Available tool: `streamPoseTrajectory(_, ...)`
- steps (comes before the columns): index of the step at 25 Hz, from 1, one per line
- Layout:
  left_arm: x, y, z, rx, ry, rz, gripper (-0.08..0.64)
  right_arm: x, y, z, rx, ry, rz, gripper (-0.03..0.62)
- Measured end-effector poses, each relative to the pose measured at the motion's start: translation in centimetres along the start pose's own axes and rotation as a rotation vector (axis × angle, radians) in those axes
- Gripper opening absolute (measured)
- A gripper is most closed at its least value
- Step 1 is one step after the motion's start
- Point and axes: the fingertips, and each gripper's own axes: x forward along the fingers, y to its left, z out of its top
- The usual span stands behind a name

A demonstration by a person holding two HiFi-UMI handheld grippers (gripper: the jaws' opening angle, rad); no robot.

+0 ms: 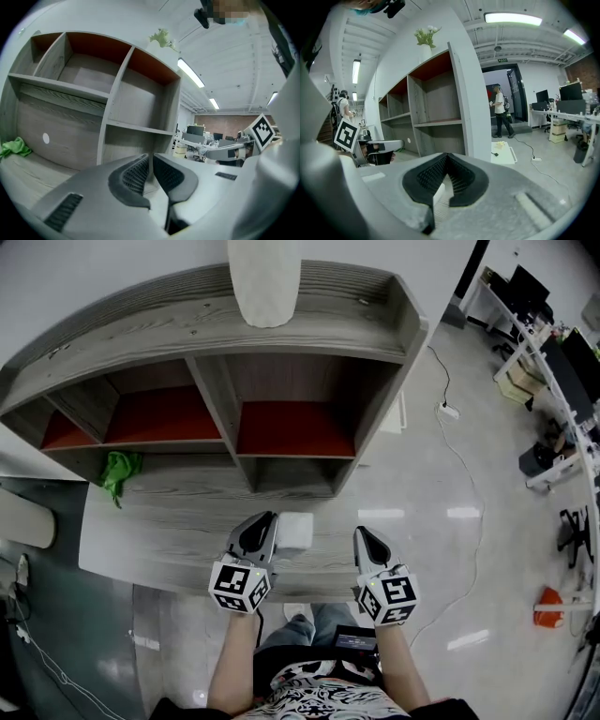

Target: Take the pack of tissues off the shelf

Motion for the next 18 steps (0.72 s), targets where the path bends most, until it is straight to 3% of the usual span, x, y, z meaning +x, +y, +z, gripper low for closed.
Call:
streamPoseTrajectory(12, 0.3, -0.7, 4.6, 0.018, 0.018, 0.035, 0.008, 0.2, 0.9, 3.8, -0.005, -0.088, 0.013, 0.005)
streamPoseTrajectory(18, 0.5, -1.4, 7.4, -0.035, -0.022, 0.001, 0.008, -0.8, 1.4, 6.2, -0.008, -0.156, 0.025, 0.005)
